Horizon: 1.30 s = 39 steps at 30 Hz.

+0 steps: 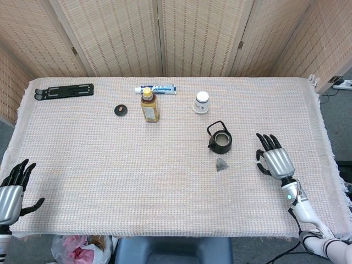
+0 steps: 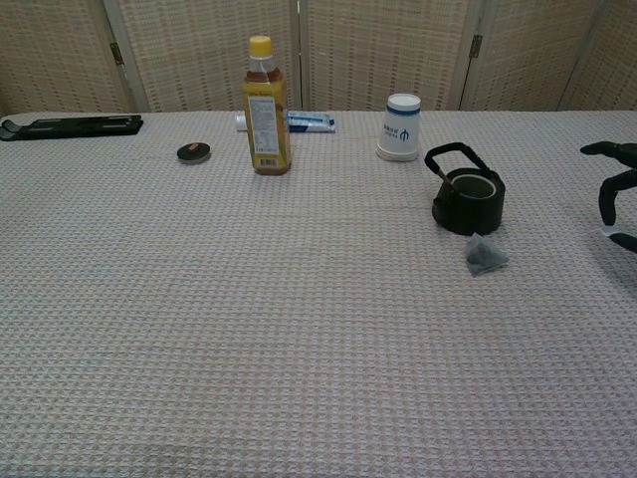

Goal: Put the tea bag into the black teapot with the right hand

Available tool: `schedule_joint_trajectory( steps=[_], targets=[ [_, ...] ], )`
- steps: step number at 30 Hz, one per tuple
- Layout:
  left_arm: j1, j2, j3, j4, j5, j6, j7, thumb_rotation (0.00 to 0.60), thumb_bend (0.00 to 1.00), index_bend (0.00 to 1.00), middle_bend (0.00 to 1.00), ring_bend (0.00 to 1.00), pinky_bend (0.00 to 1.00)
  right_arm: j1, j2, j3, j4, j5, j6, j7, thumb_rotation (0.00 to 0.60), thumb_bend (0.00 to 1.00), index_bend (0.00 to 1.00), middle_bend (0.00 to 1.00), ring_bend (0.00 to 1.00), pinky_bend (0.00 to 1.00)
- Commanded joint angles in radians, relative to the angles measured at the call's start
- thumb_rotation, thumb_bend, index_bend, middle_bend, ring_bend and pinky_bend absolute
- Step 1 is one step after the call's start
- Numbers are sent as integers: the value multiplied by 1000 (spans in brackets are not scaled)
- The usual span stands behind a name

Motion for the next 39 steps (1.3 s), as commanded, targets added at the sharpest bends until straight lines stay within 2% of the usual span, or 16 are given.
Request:
schedule_joint_trajectory(
  steps=[1, 14, 23, 33, 39],
  targets=[
    [1, 2, 0, 0, 1, 1, -4, 600, 260, 0, 0, 28, 253, 16, 30, 21, -61, -4, 25, -43, 600, 300, 571, 0, 0, 0],
    [1, 15, -1, 2, 0, -2, -32, 600, 260, 0, 0, 28, 253, 89, 135, 103, -315, 4, 43, -234, 600, 300, 572, 0, 0, 0],
    [-5, 16, -7, 6, -16, -16, -40, 600, 260, 0, 0, 28, 253, 163, 212, 179, -507, 46, -7, -357, 600, 304, 572, 0, 0, 0],
    [-7, 22, -15, 10, -28, -20, -56, 600, 260, 0, 0, 28, 253, 215, 256, 255, -608, 110, -22, -398, 600, 309, 572, 0, 0, 0],
    [-8, 23, -16, 10, -39, -29, -57, 600, 260, 0, 0, 27, 253, 246, 259, 275, -602, 172, -71, -408, 600, 309, 572, 0, 0, 0]
  ],
)
